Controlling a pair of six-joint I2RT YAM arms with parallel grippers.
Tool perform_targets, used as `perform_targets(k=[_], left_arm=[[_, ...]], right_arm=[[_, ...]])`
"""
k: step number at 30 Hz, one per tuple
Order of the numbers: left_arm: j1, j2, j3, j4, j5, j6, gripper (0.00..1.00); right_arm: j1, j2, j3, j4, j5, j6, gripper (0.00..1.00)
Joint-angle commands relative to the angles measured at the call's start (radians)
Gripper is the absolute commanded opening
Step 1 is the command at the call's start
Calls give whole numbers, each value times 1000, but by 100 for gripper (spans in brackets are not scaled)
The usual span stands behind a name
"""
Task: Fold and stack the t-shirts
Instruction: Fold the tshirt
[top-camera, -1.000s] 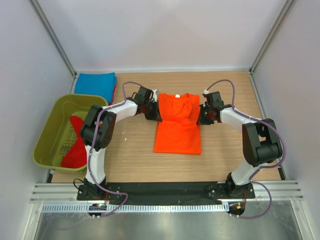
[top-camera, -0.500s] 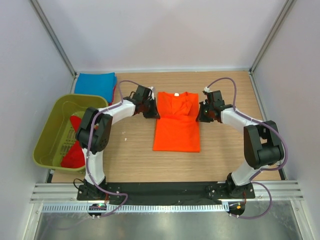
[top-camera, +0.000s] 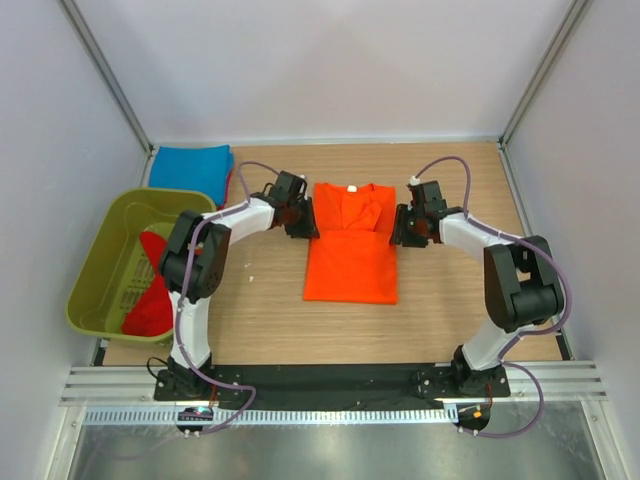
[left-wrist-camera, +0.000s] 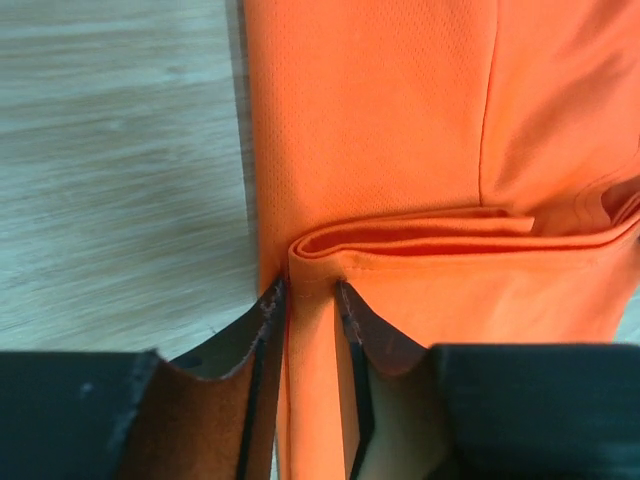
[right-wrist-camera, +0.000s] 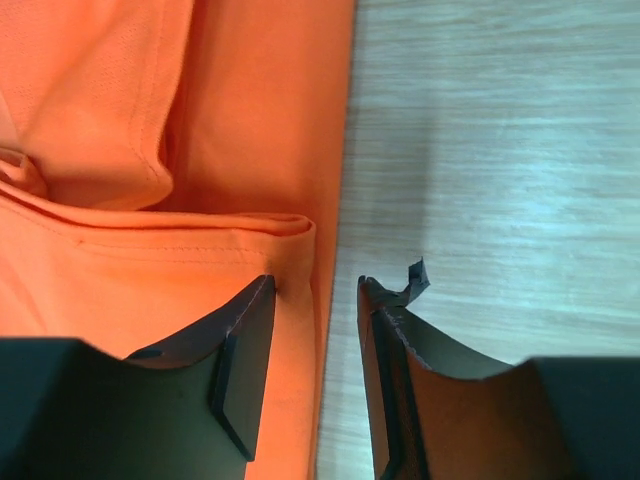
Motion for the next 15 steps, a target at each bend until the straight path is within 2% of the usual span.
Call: perform_targets(k=[1, 4, 7, 8, 11, 15], left_arm=[[6, -28, 56, -57, -79, -5, 30], [4, -90, 71, -127, -162, -22, 31], [0, -165, 53, -143, -190, -22, 32], [-6, -197, 41, -146, -184, -20, 32], [-20, -220, 21, -132, -111, -17, 32], [-39, -199, -14, -71, 23, -19, 31]], right_arm=[[-1, -79, 67, -100, 63, 21, 46], [-3, -115, 81, -179, 32, 30, 43], [-3, -136, 68, -186, -57, 30, 27], [-3, -139, 62, -186, -81, 26, 18], [-3, -117, 71, -192, -83, 9, 11], [-3, -60, 97, -178, -83, 0, 9]])
